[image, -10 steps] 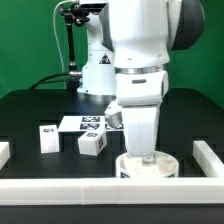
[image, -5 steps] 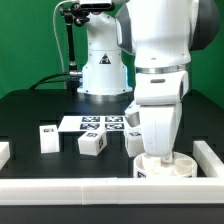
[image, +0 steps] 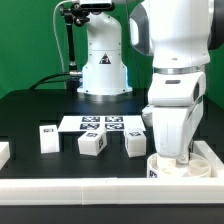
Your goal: Assemble stool
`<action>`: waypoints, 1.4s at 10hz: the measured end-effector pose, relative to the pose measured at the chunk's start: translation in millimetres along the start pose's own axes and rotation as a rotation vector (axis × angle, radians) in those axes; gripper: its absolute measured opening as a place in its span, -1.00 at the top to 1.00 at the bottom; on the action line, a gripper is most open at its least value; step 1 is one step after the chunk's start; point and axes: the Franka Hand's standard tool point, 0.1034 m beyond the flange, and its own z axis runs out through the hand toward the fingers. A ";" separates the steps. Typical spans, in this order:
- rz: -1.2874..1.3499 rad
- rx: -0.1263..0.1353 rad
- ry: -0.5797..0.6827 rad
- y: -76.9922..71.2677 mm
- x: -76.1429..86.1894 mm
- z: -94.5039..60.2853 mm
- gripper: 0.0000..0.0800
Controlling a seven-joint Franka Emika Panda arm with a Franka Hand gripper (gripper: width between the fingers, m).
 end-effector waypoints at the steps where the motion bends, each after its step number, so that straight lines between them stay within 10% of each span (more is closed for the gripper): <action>1: 0.000 0.000 0.000 0.0 -0.2 0.1 0.92; 2: 0.001 0.000 0.000 0.1 -0.5 0.2 0.92; 7: -0.013 -0.012 0.002 5.8 -1.7 -21.3 -0.56; 10: 0.005 -0.025 -0.006 10.6 -7.2 -52.3 -0.62; 14: 0.041 -0.048 -0.032 1.9 -72.1 -69.7 -0.62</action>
Offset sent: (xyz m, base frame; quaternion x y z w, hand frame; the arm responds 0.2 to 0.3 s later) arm 0.0000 0.0000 0.0000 0.0000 0.0000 0.0000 1.0000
